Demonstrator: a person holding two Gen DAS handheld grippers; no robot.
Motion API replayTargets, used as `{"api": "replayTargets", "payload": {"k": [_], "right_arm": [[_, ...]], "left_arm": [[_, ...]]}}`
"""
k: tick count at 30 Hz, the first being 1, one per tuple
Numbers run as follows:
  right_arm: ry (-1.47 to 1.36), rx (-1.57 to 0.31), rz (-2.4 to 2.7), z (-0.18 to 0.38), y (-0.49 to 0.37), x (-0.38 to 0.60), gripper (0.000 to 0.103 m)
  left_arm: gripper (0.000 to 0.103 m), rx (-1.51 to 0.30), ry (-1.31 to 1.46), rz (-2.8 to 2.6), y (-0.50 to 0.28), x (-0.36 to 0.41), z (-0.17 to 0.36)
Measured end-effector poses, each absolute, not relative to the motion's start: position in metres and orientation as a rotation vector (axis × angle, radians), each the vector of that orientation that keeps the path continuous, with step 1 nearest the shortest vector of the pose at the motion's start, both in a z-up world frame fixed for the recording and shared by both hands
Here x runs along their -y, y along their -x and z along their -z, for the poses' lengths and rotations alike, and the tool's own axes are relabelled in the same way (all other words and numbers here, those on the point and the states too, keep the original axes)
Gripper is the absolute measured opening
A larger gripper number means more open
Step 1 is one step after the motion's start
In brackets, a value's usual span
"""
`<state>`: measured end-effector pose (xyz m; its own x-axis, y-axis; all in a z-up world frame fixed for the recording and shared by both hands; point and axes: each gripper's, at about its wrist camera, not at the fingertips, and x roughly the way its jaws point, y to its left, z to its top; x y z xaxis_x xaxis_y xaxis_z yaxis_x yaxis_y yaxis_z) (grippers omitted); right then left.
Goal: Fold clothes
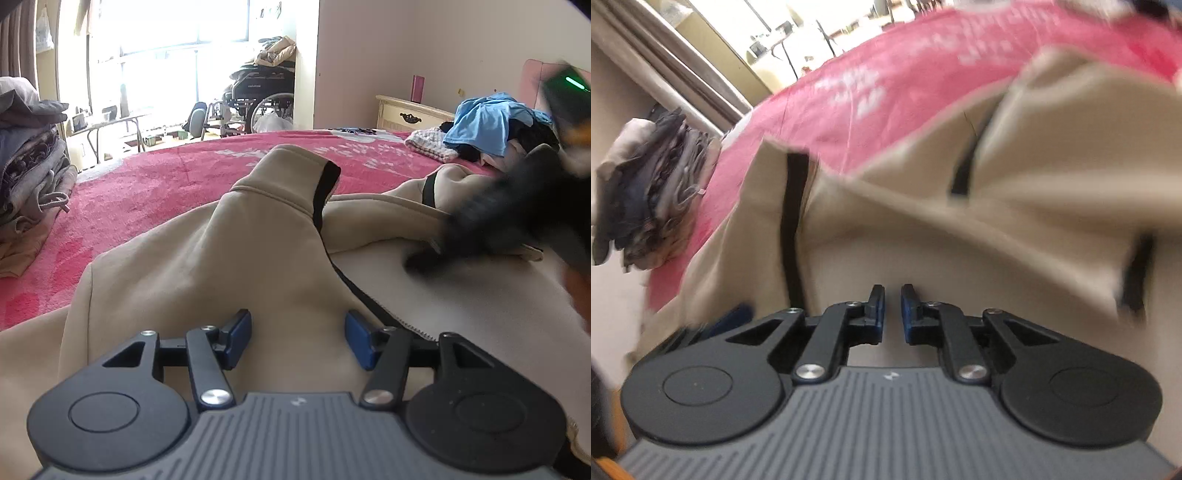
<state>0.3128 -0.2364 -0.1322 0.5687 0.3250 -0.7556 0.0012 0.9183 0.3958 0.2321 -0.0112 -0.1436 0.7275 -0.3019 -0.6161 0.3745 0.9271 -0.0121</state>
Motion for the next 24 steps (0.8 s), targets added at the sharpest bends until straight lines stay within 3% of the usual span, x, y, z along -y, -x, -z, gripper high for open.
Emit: {"api": "replayTargets", "payload": {"k": [6, 12, 20, 24], "right_arm": [[-0.251, -0.778, -0.151, 0.109, -0.393, 0.221, 0.008], [-0.396, -0.868, -0.227, 0.126, -0.466, 0.234, 0.007], [-0.330, -0.894, -0.359, 0.085, -0.418, 0.225, 0.019], [-0.225, -0.925, -0.403, 0.095, -0.418, 0.198, 0.021]], "left_arm": [[0.058, -0.639, -0.115, 0.377, -0.230, 0.011, 0.147], [0.058, -0.636, -0.131, 0.373, -0.231, 0.014, 0.148], [0.059, -0.632, -0.129, 0.373, -0.229, 0.015, 0.149], [0.059, -0.629, -0.130, 0.373, -0.228, 0.015, 0.149]]}}
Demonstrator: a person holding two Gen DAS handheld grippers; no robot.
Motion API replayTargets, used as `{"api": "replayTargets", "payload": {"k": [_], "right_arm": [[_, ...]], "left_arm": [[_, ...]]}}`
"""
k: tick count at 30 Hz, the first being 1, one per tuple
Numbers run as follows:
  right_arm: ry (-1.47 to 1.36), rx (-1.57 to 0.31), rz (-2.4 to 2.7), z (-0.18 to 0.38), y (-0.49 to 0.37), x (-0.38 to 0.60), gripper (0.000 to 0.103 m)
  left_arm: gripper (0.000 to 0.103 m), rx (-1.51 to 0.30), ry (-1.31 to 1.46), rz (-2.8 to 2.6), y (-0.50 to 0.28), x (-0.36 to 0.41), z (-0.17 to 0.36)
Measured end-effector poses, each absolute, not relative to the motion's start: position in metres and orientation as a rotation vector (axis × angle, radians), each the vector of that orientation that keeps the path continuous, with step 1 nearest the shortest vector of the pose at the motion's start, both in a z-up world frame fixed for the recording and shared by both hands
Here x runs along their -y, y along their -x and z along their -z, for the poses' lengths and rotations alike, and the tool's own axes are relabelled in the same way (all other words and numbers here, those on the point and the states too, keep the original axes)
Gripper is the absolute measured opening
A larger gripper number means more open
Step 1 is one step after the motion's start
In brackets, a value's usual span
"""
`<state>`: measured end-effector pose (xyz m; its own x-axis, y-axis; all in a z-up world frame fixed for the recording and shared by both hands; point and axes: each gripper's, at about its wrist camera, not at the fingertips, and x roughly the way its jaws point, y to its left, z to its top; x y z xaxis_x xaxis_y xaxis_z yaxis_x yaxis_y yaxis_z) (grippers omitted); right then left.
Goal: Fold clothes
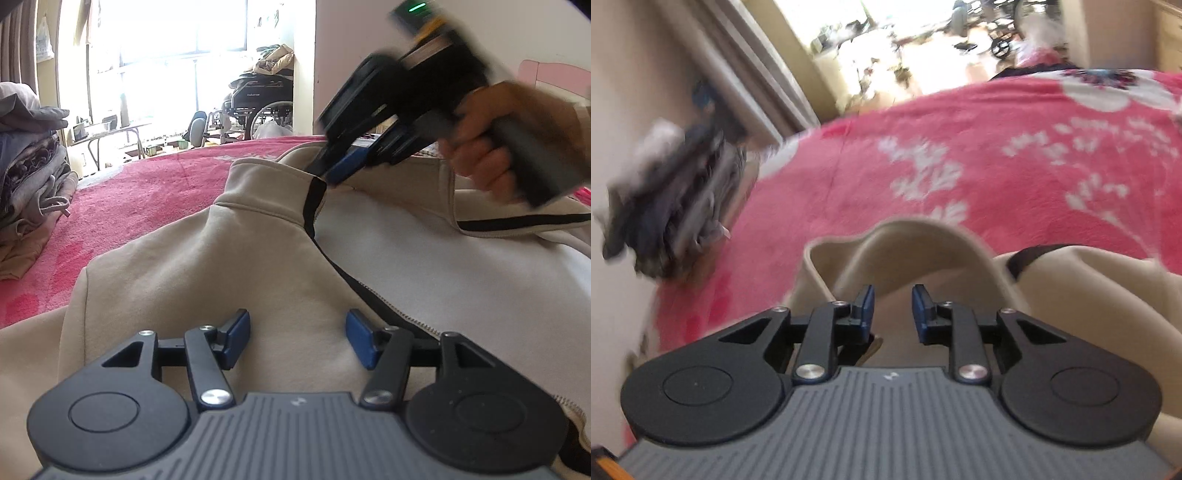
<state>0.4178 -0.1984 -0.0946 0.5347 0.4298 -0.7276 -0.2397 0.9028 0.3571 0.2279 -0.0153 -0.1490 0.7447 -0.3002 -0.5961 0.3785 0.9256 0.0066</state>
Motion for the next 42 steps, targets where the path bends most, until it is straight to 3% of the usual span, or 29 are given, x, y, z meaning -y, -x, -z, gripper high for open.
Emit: {"api": "replayTargets", "payload": {"k": [4, 10, 18, 24, 27, 34, 37, 42], "right_arm": [[-0.337, -0.999, -0.353, 0.133, -0.469, 0.186, 0.022], [-0.503, -0.990, -0.335, 0.116, -0.467, 0.208, 0.023], [-0.346, -0.802, -0.524, 0.056, -0.395, 0.192, 0.024], [0.090, -0.900, -0.535, 0.102, -0.386, 0.123, 0.021], [0.069, -0.901, -0.453, 0.124, -0.392, 0.135, 0.018], [-0.025, -0.820, -0.534, 0.085, -0.369, 0.126, 0.020], [0.095, -0.906, -0.455, 0.109, -0.380, 0.114, 0.021], [-0.099, -0.959, -0.399, 0.123, -0.393, 0.142, 0.017]], "left_arm": [[0.059, -0.629, -0.132, 0.371, -0.228, 0.015, 0.149], [0.060, -0.629, -0.140, 0.368, -0.226, 0.018, 0.149], [0.061, -0.642, -0.127, 0.380, -0.227, 0.019, 0.146], [0.061, -0.641, -0.118, 0.396, -0.227, 0.019, 0.146], [0.062, -0.642, -0.107, 0.404, -0.228, 0.018, 0.146], [0.062, -0.639, -0.062, 0.430, -0.221, 0.012, 0.138], [0.062, -0.628, -0.023, 0.448, -0.206, -0.001, 0.122], [0.065, -0.622, 0.069, 0.430, -0.160, -0.059, 0.086]]}}
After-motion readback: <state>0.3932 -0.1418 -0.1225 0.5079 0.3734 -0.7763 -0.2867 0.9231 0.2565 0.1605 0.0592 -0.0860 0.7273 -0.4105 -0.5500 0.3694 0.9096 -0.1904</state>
